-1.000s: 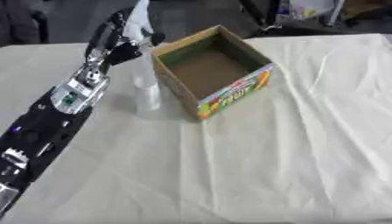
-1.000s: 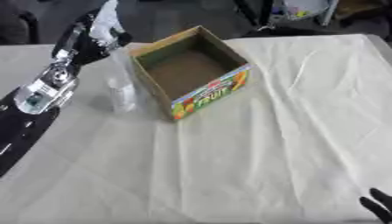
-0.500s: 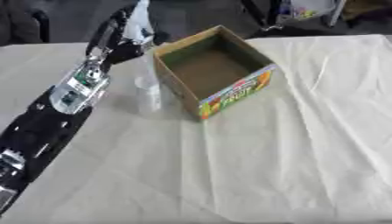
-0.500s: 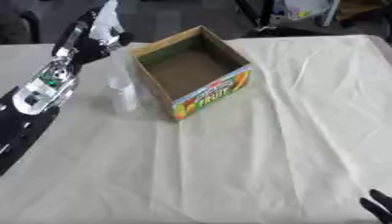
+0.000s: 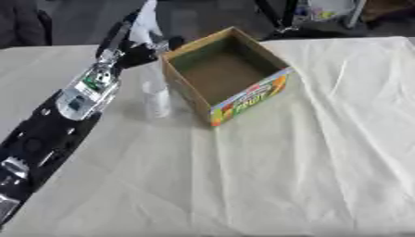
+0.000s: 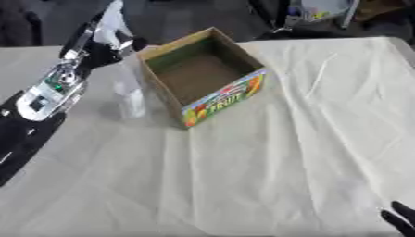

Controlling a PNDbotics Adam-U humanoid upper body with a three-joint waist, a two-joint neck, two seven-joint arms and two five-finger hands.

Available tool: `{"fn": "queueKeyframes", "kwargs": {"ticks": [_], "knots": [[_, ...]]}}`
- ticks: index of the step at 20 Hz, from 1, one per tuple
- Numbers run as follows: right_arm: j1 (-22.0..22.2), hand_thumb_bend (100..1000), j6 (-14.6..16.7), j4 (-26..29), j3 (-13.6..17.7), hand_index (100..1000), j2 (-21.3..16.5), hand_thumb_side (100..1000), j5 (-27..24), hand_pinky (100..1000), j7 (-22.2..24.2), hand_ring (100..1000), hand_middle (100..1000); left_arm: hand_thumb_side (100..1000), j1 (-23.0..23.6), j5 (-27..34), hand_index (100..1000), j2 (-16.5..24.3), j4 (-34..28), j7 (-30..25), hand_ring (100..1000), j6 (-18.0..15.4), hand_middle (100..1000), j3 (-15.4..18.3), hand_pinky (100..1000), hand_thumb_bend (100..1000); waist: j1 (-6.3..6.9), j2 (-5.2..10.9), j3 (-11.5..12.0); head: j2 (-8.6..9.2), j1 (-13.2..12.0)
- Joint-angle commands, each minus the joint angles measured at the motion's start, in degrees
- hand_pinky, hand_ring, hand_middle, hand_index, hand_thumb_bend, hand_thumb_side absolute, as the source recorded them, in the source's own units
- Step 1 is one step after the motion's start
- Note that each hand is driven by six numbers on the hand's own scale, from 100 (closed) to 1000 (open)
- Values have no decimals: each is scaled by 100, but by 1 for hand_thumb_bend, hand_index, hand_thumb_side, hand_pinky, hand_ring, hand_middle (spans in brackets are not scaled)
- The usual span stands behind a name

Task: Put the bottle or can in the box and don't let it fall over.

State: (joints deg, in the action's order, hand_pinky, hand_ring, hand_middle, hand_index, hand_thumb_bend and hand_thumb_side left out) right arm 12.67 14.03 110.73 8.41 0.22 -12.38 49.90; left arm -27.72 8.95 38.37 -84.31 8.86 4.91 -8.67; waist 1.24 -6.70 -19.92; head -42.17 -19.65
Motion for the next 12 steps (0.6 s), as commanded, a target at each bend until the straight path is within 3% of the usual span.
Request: {"fn": "queueKeyframes", "kwargs": {"ticks": [1,7,12], "knots": [[-19,100,6,76,-3,1000,-33,470,-5,760,23,1000,1000,401,-77,1,874,155,-121,-67,924,-10,555,7,892,764,-6,42,-3,21,-20],[-22,100,1,74,-3,1000,-32,474,-9,760,27,1000,1000,262,-100,46,771,131,-184,-142,788,16,424,-39,831,629,-8,41,-6,24,-28],[-21,100,-1,72,-4,1000,-30,471,-10,761,32,1000,1000,132,-122,64,615,97,-221,-135,641,66,219,-80,776,413,-8,42,-9,30,-36]]}}
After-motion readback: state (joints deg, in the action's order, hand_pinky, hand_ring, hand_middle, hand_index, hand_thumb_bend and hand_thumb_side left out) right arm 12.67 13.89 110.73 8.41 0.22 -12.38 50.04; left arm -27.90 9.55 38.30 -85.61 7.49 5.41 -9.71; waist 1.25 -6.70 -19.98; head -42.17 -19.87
